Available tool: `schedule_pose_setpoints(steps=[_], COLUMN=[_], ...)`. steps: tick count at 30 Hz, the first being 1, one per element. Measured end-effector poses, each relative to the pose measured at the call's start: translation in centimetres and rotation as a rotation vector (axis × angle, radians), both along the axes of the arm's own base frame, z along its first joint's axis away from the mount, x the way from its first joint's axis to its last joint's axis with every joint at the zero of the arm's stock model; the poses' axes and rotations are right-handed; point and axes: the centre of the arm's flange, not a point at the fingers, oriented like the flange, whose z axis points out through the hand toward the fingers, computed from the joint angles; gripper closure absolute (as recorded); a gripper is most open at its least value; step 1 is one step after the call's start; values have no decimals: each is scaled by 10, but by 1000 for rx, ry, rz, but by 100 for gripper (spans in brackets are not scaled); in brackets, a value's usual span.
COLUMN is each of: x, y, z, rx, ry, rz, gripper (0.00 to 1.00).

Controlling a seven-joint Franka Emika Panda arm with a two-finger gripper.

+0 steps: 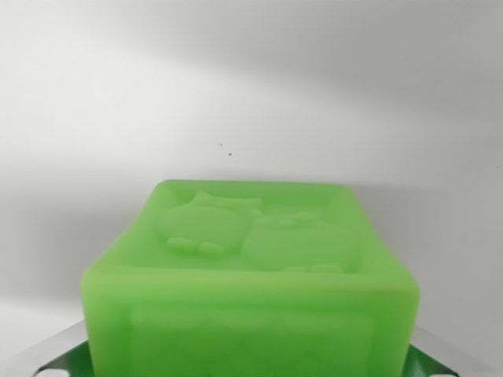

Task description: Stack cube

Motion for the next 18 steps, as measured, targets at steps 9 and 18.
schedule_pose_setpoints(steps=[9, 18], x=[1, 1], y=[0, 0], z=[9, 25], rx=[0, -1], ry=[-3, -5], rz=[0, 0], gripper=[100, 100])
